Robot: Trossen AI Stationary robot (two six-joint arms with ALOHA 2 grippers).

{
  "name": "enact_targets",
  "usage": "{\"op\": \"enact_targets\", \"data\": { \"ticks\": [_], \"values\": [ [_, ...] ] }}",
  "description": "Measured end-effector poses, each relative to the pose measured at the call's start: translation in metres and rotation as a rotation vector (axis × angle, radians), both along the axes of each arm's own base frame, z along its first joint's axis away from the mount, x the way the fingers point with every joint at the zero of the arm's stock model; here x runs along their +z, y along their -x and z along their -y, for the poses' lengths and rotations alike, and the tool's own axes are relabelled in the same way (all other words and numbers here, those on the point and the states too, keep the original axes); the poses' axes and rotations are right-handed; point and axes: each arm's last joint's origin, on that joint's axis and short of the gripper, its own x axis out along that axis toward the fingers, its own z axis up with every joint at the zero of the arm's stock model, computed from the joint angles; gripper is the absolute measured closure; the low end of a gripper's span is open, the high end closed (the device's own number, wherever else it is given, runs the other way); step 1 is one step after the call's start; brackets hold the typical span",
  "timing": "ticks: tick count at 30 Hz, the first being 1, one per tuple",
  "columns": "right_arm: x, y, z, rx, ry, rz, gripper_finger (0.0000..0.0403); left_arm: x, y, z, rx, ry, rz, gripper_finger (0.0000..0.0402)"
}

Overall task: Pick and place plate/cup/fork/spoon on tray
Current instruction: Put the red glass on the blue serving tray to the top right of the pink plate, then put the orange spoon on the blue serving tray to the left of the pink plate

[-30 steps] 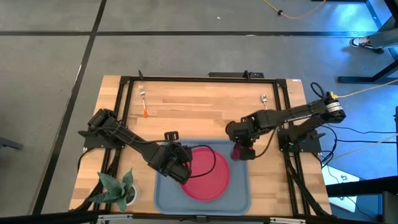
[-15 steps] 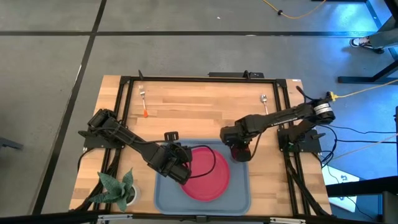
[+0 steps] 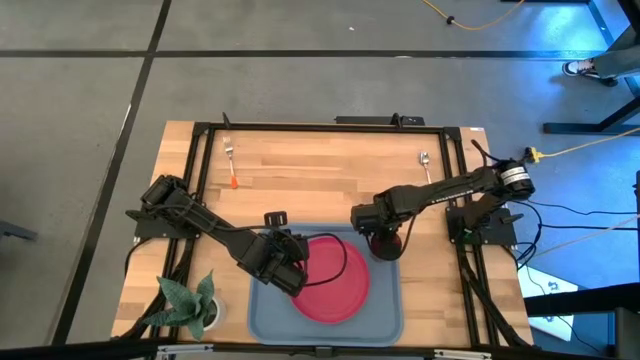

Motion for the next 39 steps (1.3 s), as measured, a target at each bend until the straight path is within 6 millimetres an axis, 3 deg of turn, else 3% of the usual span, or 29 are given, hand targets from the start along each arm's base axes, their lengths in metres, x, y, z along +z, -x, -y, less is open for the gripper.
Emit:
{"op": "enact_targets", "data": {
  "ticks": [13,17,23,33,39],
  "values": [
    [0.025,-0.003,-0.003,0.003,-0.005,-0.005,0.0298,0.0,0.0,0.0,0.0,0.0,0.0,0.0317],
    [0.032,-0.002,-0.005,-0.019,-0.077,-0.039,0.0298,0.0,0.0,0.0,0.004,0.002,0.002,0.0317],
    [0.045,0.003,-0.017,0.049,-0.086,-0.072,0.0298,0.0,0.0,0.0,0.022,-0.007,0.019,0.0317],
    [0.08,0.003,-0.03,0.103,0.112,0.008,0.0298,0.001,0.0,-0.004,0.052,-0.037,0.03,0.0317],
    [0.106,0.012,-0.038,0.094,0.286,0.083,0.0298,0.003,0.009,-0.02,0.259,-0.076,0.042,0.0317]
  ]
}}
